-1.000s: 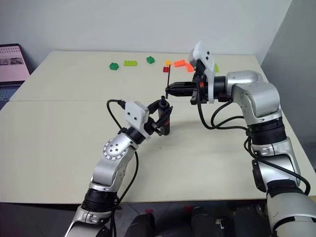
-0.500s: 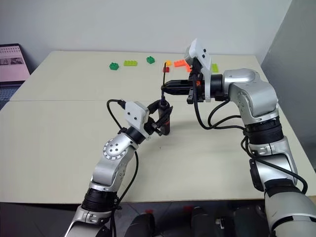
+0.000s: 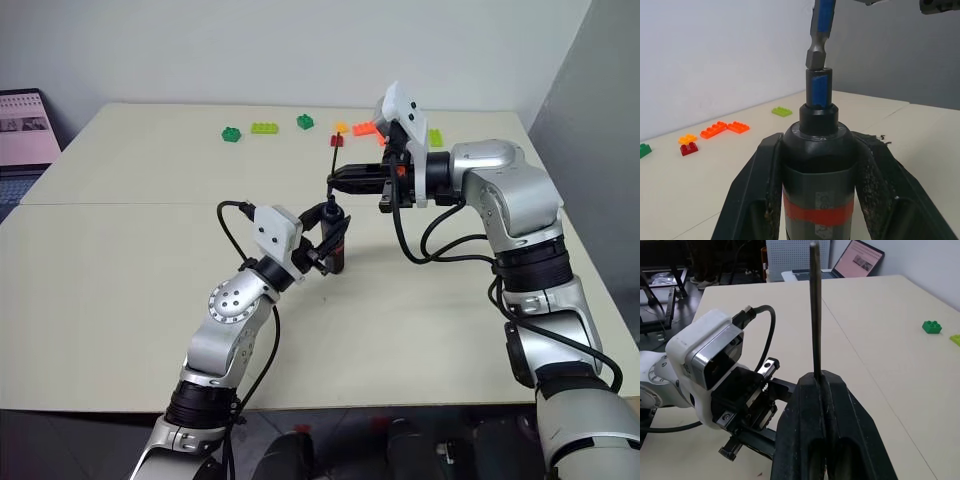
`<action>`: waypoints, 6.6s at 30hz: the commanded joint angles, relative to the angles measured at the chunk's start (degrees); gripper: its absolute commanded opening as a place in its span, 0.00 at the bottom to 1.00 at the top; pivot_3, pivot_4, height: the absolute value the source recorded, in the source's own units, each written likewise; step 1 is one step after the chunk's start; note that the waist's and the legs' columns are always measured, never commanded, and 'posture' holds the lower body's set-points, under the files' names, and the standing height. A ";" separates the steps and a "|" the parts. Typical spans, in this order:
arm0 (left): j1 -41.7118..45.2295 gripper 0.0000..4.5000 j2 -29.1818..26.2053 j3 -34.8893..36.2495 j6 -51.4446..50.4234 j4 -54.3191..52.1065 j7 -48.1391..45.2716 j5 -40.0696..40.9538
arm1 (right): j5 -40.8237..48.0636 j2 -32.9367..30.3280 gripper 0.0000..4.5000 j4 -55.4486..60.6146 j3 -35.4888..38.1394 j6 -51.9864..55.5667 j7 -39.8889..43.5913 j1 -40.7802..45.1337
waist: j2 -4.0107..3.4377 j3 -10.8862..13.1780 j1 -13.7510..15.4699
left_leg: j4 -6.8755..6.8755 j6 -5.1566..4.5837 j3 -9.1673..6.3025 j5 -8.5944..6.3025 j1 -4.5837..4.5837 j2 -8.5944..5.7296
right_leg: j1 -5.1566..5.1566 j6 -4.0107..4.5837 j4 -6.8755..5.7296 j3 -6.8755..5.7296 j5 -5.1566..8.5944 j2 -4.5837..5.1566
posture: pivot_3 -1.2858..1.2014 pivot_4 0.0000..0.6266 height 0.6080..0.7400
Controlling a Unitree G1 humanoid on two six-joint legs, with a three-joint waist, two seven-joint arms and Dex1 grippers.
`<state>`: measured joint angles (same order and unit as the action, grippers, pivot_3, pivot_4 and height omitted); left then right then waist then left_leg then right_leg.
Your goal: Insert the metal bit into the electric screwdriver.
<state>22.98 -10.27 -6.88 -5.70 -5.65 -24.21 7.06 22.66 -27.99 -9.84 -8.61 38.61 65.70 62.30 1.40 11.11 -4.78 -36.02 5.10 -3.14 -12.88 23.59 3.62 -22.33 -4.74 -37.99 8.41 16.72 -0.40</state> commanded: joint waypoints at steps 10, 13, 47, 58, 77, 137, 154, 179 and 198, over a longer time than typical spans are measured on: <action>-0.73 0.36 -0.62 0.01 -0.31 1.26 -0.04 -1.10 | -0.13 -1.65 0.00 -1.00 0.25 0.43 2.93 3.75 | 0.00 0.00 -0.01 | 0.00 0.00 0.00 0.00 0.00 0.00 | 0.00 0.00 0.00 -0.01 0.00 0.00 | 0.52 0.24 1.00; -0.71 0.36 -0.63 0.04 -0.17 1.37 -0.07 -1.12 | -0.82 -2.35 0.00 -1.33 -0.45 0.14 3.94 4.09 | 0.00 0.00 -0.01 | 0.00 0.00 0.00 0.00 0.00 0.00 | 0.00 0.00 0.00 -0.01 0.00 0.00 | 0.52 0.24 1.00; -0.71 0.36 -0.49 -0.22 0.21 1.88 -0.02 -1.22 | -3.71 -1.22 0.00 -5.17 -2.36 -2.82 6.35 6.12 | 0.00 0.00 -0.03 | -0.01 0.00 0.00 0.00 -0.03 0.01 | 0.01 0.01 -0.05 -0.01 0.00 0.00 | 0.52 0.24 1.00; -0.82 0.36 -0.56 -0.18 0.21 1.88 0.06 -1.30 | -3.06 -1.04 0.00 -5.88 -1.48 -2.33 6.54 6.75 | -0.01 -0.01 -0.03 | -0.02 0.00 0.00 0.00 -0.04 0.00 | 0.02 0.01 -0.07 -0.01 -0.01 0.00 | 0.52 0.24 1.00; -0.80 0.36 -0.77 -0.03 0.11 1.97 -0.07 -1.27 | -2.40 -0.79 0.00 -5.82 -0.22 0.08 5.87 7.42 | -0.01 0.00 -0.03 | -0.02 0.00 -0.01 0.00 -0.04 0.00 | 0.01 0.01 -0.07 -0.01 -0.01 0.00 | 0.52 0.24 1.00; -0.51 0.36 -0.14 1.27 -0.84 2.80 1.67 -0.70 | -3.72 0.78 0.00 -9.18 -1.01 -0.83 5.75 8.74 | -0.01 -0.01 -0.08 | -0.03 0.00 0.00 0.00 -0.08 0.01 | 0.03 0.01 -0.12 -0.01 -0.02 0.00 | 0.52 0.24 1.00; -0.44 0.36 -0.19 1.02 -0.37 3.14 1.56 -0.96 | -6.29 1.06 0.00 -9.42 -3.78 -1.36 6.12 8.76 | -0.04 -0.05 -0.11 | -0.03 0.00 0.00 0.01 -0.17 0.01 | 0.08 0.01 -0.15 -0.01 -0.02 0.00 | 0.52 0.24 1.00; -0.67 0.36 -0.33 0.85 -0.15 2.93 1.43 -0.95 | -8.49 2.13 0.34 -13.38 -5.24 -2.91 8.50 11.56 | -0.05 -0.08 -0.15 | -0.03 0.00 0.00 0.01 -0.18 0.01 | 0.09 0.04 -0.15 -0.01 -0.05 -0.01 | 0.52 0.24 1.00; 6.38 0.36 -3.23 1.75 0.26 3.98 0.14 -2.13 | -3.97 -5.87 0.63 -3.43 4.37 3.20 3.26 3.85 | -0.05 -0.07 -0.07 | -0.02 0.00 0.00 0.01 -0.16 0.01 | 0.08 0.04 -0.13 -0.01 -0.05 -0.01 | 0.52 0.24 1.00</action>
<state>25.76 -11.19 -6.68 -5.18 -2.52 -24.41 7.16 17.05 -31.42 -18.76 -8.35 40.03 70.76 67.54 1.35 11.03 -4.85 -36.04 5.10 -3.13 -12.87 23.44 3.63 -22.26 -4.70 -38.13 8.41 16.66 -0.41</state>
